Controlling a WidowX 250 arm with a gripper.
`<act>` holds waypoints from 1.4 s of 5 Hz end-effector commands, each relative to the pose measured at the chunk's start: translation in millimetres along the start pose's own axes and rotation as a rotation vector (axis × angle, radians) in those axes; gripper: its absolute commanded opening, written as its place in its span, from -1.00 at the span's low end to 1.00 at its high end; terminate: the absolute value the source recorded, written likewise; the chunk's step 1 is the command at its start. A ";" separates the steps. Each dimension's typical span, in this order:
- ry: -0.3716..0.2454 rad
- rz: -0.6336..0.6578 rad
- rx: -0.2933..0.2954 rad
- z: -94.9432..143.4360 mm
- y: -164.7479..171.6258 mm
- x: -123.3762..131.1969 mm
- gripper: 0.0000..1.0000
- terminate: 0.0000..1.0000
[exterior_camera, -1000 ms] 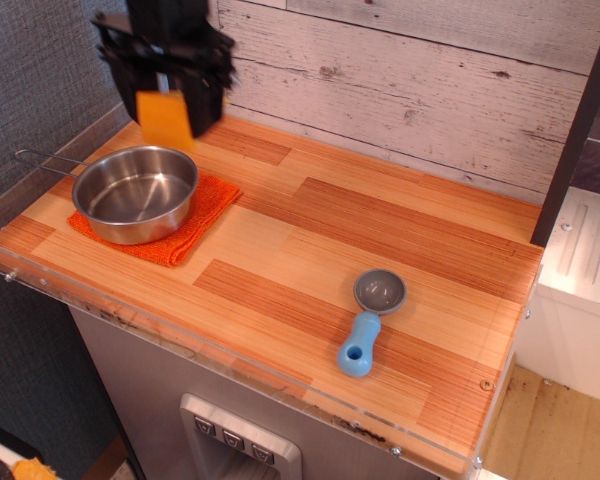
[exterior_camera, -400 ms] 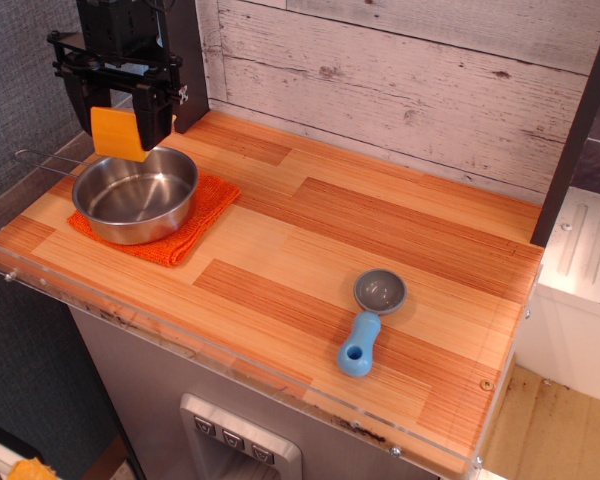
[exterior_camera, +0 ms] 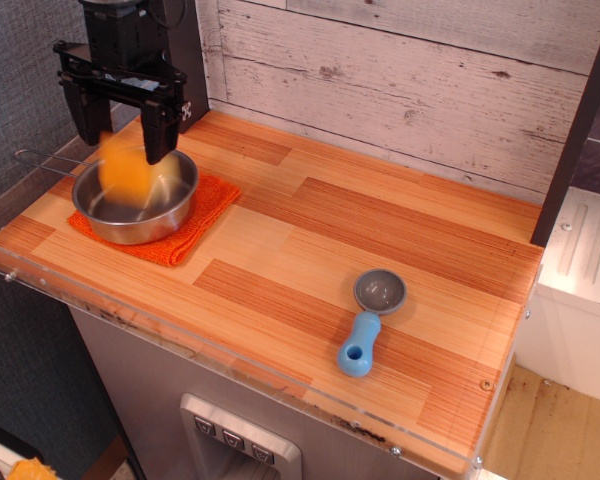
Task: Put cheese into bowl
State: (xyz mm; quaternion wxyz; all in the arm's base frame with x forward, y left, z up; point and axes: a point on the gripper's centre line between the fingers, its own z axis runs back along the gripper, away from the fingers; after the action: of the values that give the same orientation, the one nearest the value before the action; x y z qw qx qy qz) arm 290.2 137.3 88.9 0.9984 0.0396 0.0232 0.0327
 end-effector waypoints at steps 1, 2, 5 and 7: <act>-0.027 -0.035 0.006 12.2 -10.2 -0.7 1.00 -1.00; -0.059 -0.095 -0.054 19.0 -33.3 -1.7 1.00 -1.00; -0.077 -0.097 -0.047 18.3 -57.5 -2.7 1.00 -1.00; -0.083 -0.084 -0.029 18.4 -62.5 -2.8 1.00 -1.00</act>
State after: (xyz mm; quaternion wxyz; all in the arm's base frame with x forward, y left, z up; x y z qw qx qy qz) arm 292.3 73.4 82.3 0.9997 0.0166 0.0140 -0.0086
